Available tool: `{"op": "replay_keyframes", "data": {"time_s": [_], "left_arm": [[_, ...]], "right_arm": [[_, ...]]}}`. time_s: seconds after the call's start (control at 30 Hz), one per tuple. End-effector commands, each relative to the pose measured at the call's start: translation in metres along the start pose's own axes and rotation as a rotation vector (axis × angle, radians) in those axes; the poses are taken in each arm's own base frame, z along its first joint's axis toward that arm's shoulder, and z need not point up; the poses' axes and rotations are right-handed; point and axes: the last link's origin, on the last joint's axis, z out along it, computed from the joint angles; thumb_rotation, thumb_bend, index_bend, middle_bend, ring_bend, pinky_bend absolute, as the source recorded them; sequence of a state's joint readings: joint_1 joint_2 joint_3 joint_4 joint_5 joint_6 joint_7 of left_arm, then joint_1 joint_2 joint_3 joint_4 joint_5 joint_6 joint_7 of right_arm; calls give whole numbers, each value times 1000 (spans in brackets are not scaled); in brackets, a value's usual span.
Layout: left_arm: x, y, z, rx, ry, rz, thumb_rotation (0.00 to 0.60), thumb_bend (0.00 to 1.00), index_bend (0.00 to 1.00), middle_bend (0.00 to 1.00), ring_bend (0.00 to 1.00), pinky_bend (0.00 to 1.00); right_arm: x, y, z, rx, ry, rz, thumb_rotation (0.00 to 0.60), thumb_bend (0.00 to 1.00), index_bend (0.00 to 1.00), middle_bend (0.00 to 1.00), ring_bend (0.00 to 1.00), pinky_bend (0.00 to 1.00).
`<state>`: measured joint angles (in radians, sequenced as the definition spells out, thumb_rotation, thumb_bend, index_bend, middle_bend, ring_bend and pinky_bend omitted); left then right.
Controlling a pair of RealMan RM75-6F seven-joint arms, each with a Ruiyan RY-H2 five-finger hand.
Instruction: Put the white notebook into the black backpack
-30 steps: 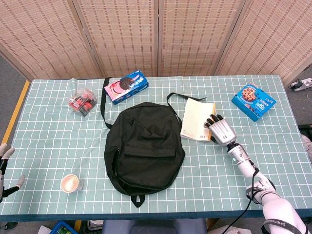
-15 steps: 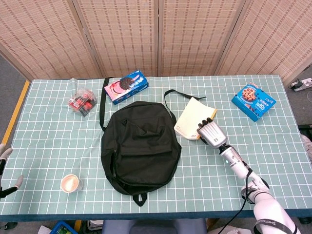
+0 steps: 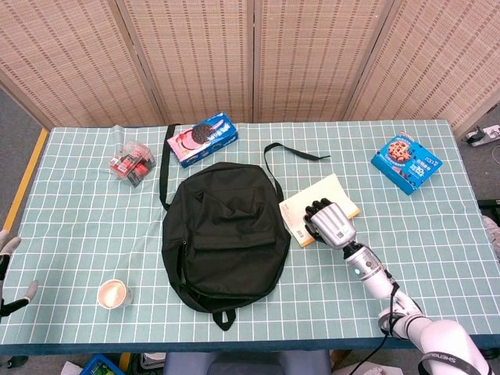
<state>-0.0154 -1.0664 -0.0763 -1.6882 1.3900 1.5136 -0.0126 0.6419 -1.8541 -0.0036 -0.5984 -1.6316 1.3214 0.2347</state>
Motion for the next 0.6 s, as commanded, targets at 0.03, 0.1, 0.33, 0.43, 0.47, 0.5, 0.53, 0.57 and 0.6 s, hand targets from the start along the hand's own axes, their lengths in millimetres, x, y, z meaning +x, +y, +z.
{"op": "replay_keyframes", "data": {"time_s": [0.03,0.1,0.33,0.43,0.47,0.5,0.53,0.57,0.6], "left_arm": [[0,-1,-1,3,-1,0,600,327,123,0,0,27],[-1,-1,-1,3,-3,-2,600,327,123,0,0,27],[0,0,-1,0,-3,-5,600,327,123,0,0,27],[-1,1,-2,0,-5,-4,600,327,123,0,0,27],[-1,1,-2,0,-5,-5,600,327,123,0,0,27],[-1,1,-2,0,-5,-5,600,327,123,0,0,27],[-1,2,-2,0,-5,-4,600,327,123,0,0,27],[-1,2,-2,0,-5,-4,600,327,123,0,0,27],[-1,2,-3,0,-6,-4,600,327,123,0,0,27]], "right_arm": [[3,-6,-3,-34,-68,14,600,226,595,422,353,441],[7,-5,-6,-50,-93,12,600,85,413,341,285,417],[15,20,-17,-117,-134,-82,600,17,341,306,254,403],[9,33,-19,-141,-159,-114,600,22,340,306,254,403],[7,35,-19,-146,-165,-116,600,31,341,306,254,403],[5,37,-19,-150,-171,-118,600,37,341,306,254,403],[2,39,-18,-151,-178,-124,600,48,341,306,254,403],[-1,40,-17,-152,-185,-129,600,63,341,306,254,403],[-4,40,-16,-152,-188,-130,600,76,340,306,254,403]]}}
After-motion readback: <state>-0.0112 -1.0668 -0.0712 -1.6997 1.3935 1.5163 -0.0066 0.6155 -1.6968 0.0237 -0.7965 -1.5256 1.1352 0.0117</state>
